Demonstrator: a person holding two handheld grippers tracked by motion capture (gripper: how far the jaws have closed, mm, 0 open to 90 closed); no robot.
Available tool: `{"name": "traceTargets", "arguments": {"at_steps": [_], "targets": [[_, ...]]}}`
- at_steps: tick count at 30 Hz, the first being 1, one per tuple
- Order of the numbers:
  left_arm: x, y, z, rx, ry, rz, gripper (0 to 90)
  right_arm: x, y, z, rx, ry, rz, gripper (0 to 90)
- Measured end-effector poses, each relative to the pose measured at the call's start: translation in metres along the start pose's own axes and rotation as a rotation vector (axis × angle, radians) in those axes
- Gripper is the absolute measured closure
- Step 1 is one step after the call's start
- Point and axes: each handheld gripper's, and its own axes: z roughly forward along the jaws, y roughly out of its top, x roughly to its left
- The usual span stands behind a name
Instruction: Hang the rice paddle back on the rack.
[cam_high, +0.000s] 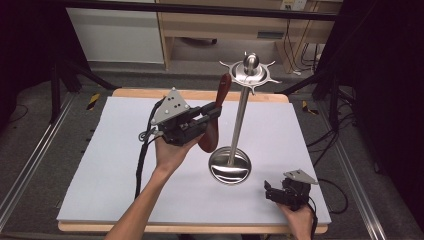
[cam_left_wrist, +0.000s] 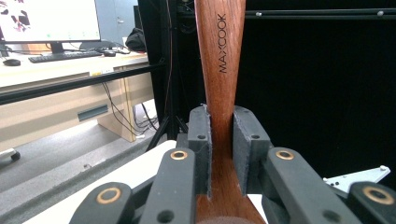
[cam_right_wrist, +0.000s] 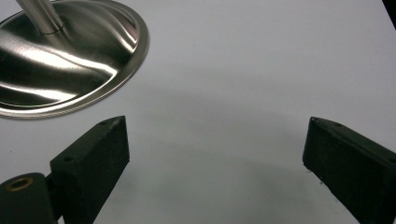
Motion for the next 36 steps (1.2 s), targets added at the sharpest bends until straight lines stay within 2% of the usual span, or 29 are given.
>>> {"name": "traceTargets", "arguments": {"at_steps": [28,36], "targets": [[0.002,-0.002,0.015,-0.01,0.021,0.013,75.5,0.0,0.0,0.0,0.001,0.002,0.007,7.6],[0.002,-0.002,0.013,-0.004,0.023,0.019,71.8,-0.001,0.0,0.0,-0.001,0.004,0.007,7.6]]}}
